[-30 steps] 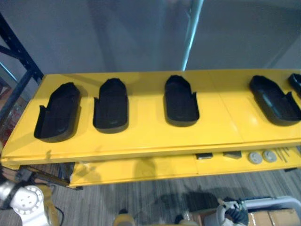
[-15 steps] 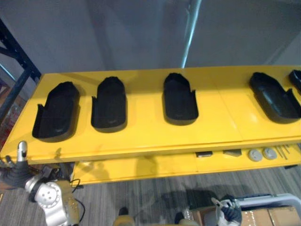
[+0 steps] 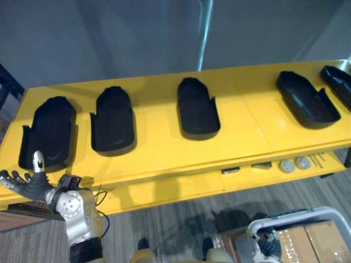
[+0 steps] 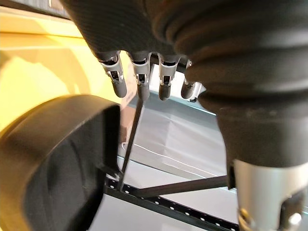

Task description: Walk over and take plastic housings, then place them on the shelf

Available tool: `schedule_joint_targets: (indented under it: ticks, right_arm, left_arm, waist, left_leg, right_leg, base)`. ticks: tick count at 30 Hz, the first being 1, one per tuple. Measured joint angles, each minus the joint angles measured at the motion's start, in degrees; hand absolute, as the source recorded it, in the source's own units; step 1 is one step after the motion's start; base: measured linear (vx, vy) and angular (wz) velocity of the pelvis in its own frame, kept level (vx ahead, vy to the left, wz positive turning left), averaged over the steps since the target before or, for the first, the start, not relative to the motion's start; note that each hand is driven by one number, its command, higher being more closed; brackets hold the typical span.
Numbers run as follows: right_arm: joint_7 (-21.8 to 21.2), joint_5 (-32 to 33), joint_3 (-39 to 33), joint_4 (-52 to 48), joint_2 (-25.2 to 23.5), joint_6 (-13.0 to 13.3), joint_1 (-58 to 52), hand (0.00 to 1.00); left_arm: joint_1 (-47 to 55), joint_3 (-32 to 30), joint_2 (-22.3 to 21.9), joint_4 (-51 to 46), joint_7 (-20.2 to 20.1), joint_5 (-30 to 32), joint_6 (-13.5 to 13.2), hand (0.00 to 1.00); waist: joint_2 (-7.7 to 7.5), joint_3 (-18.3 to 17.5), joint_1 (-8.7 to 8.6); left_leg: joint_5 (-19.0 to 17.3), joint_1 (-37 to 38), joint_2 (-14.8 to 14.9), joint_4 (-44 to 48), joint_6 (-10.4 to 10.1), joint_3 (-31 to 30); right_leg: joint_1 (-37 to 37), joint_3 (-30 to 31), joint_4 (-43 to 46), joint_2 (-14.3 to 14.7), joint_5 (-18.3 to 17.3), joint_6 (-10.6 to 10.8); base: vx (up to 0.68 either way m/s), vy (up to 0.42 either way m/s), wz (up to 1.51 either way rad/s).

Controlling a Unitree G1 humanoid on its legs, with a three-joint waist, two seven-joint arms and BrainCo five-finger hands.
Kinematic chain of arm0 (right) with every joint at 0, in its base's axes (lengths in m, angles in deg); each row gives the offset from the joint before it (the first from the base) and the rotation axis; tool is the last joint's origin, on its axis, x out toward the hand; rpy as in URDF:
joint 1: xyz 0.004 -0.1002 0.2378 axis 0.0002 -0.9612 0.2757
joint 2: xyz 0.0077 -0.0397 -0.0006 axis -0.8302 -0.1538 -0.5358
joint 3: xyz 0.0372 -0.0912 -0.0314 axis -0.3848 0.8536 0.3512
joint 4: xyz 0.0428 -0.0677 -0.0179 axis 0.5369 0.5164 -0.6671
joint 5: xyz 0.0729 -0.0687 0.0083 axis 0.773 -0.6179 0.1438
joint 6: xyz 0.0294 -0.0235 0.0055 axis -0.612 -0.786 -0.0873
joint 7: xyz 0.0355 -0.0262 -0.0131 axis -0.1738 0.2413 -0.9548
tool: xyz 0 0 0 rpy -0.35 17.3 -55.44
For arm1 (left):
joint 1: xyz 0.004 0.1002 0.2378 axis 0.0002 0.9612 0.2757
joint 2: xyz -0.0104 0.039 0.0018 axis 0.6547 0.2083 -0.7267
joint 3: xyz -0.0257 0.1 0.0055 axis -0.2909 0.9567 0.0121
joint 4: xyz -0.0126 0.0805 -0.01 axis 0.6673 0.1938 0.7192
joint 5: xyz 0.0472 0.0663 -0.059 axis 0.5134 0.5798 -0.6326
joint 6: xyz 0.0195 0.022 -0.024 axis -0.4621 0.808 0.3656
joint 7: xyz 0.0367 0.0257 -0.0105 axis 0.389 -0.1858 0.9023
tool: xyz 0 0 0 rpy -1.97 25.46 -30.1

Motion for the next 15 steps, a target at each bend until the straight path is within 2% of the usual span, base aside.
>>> schedule_joint_targets:
  ticks: [10, 15]
  right_arm:
    - [0.06, -0.01, 0.93, -0.3, 0.56, 0.0, 0.8, 0.0]
    - [0.14, -0.02, 2.0, -0.98, 1.27, -0.01, 1.13, 0.0]
  left_arm:
    - [-3.58, 0.05, -0.03, 4.23, 3.64, 0.27, 0.42, 0.0]
    - [-4.69, 0.04, -0.03, 6.27, 4.1, 0.24, 0.48, 0.0]
  waist:
    - [-0.15, 1.04, -0.07]
    - [0.0, 3.1, -0.26]
  left_leg:
    - [-0.7, -0.2, 0.05, 1.09, 0.05, 0.81]
    - [-0.91, -0.19, 0.05, 1.36, 0.12, 1.04]
  right_leg:
    - [-0.67, 1.08, 0.45, 0.02, 0.05, 0.04]
    - [-0.89, 1.28, 0.95, -0.01, -0.07, -0.05]
  base:
    - [0.01, 0.004, -0.04]
    - [-0.03, 0.003, -0.03]
